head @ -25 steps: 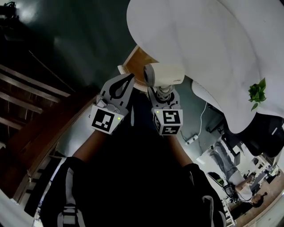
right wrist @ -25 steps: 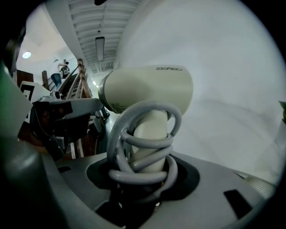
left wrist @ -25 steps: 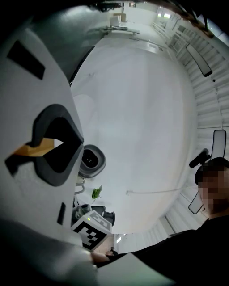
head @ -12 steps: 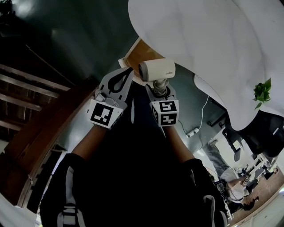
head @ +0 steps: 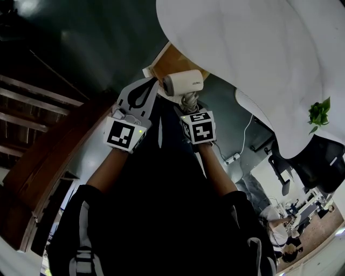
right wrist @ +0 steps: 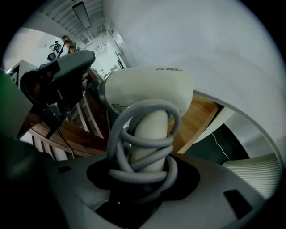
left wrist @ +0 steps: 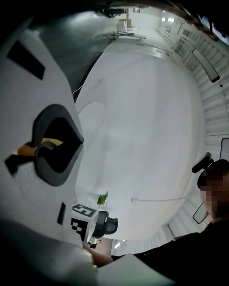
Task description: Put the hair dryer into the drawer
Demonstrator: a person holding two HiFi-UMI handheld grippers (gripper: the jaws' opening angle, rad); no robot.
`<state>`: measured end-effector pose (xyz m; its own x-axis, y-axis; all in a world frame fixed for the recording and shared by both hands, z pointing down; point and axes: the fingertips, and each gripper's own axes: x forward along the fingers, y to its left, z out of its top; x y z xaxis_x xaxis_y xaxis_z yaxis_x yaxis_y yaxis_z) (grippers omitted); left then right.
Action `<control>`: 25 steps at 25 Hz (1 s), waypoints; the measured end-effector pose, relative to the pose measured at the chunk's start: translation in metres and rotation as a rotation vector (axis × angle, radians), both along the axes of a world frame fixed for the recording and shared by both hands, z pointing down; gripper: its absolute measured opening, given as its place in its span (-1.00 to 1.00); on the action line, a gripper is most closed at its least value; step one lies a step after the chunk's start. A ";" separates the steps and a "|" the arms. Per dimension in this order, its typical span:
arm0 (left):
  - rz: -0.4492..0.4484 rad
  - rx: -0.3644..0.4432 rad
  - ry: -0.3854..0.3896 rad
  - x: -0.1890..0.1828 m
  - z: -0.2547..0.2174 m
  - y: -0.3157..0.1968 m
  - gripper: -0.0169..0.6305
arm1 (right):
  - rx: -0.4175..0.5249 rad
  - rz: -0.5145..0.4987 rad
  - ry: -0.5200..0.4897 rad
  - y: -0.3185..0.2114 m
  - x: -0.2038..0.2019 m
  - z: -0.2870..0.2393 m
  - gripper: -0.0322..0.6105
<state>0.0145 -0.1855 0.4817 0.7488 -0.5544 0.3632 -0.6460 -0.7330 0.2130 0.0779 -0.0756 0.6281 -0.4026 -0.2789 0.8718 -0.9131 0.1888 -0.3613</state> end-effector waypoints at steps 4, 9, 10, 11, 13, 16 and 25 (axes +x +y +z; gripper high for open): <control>0.002 0.006 0.003 0.003 0.005 0.000 -0.92 | -0.089 -0.017 -0.021 0.006 0.000 0.007 -0.10; -0.001 -0.024 -0.009 0.006 0.014 0.003 -0.93 | -0.174 -0.053 -0.034 0.013 -0.001 0.014 -0.10; 0.000 -0.022 -0.008 0.006 0.016 0.003 -0.93 | -0.189 -0.056 -0.043 0.014 -0.001 0.015 -0.10; 0.000 -0.019 -0.005 0.007 0.017 0.002 -0.92 | -0.201 -0.057 -0.053 0.014 -0.002 0.016 -0.10; -0.003 -0.019 -0.005 0.007 0.019 0.001 -0.93 | -0.224 -0.056 -0.074 0.012 -0.002 0.019 -0.10; -0.010 -0.028 -0.011 0.007 0.021 0.000 -0.93 | -0.257 -0.053 -0.095 0.012 -0.001 0.023 -0.10; -0.022 -0.051 -0.012 0.010 0.027 -0.005 -0.92 | -0.337 -0.029 -0.158 0.008 0.001 0.025 -0.10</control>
<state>0.0241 -0.1902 0.5089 0.7321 -0.5511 0.4004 -0.6645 -0.7071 0.2418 0.0786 -0.0673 0.6536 -0.5431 0.0268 0.8392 -0.8372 0.0596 -0.5437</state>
